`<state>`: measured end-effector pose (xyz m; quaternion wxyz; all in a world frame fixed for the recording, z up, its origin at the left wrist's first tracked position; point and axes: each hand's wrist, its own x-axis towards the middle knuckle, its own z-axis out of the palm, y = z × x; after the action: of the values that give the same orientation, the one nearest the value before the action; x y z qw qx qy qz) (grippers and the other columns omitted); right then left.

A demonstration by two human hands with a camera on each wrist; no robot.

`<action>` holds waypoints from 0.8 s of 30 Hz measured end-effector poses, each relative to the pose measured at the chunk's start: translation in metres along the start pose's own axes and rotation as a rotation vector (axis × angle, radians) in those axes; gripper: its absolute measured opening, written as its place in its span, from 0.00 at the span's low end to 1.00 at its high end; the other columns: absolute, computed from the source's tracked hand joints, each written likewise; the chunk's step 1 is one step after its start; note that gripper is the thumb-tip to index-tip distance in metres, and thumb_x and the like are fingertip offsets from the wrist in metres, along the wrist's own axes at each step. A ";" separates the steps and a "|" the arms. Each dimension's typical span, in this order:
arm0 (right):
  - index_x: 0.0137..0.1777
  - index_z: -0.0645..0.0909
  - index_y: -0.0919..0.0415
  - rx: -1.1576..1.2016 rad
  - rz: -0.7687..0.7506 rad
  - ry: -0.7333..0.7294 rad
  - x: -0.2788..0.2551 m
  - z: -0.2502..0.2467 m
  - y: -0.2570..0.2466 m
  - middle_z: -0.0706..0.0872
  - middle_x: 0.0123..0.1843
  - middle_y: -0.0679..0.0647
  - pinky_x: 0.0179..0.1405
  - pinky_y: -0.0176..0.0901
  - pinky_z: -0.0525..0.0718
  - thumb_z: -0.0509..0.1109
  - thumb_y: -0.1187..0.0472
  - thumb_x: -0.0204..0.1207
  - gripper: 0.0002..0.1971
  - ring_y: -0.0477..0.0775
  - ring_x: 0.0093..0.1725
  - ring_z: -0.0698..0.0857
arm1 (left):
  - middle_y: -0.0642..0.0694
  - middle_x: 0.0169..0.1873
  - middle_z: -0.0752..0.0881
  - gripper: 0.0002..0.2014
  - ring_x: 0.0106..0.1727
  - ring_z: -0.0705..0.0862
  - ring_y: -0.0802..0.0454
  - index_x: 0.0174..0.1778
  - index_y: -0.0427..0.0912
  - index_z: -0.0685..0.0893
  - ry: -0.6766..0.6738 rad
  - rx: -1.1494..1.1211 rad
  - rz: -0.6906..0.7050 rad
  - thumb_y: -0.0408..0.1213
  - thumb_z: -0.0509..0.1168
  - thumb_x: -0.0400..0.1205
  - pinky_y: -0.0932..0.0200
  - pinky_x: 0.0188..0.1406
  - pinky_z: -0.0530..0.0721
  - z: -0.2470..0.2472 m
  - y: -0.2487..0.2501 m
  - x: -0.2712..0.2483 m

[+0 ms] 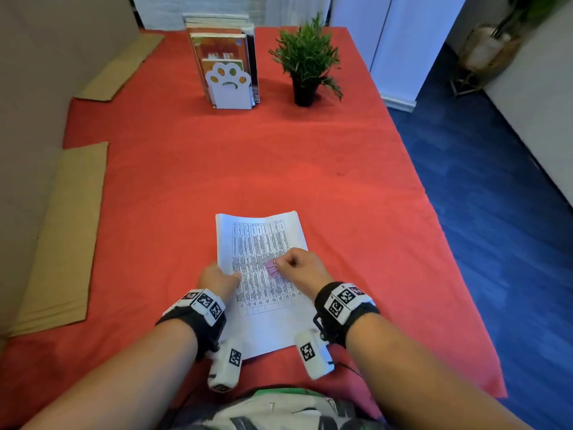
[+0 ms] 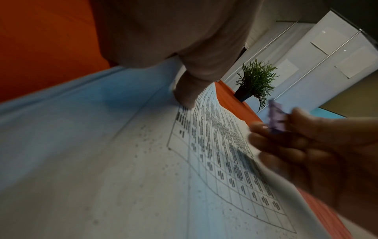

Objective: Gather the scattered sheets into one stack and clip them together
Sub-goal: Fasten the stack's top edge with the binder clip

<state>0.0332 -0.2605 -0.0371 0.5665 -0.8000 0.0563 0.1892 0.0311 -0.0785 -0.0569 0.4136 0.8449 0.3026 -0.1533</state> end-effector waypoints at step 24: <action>0.60 0.77 0.70 0.169 0.057 -0.147 0.017 0.008 0.031 0.88 0.47 0.56 0.54 0.40 0.87 0.60 0.73 0.81 0.11 0.52 0.46 0.87 | 0.52 0.46 0.83 0.12 0.55 0.82 0.44 0.58 0.46 0.78 -0.171 0.911 0.348 0.45 0.59 0.82 0.35 0.66 0.71 -0.023 0.094 0.075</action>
<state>0.0373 -0.2622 -0.0729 0.6290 -0.7315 0.0530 0.2578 0.1491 -0.0765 -0.0240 0.0450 0.9622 0.0242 -0.2676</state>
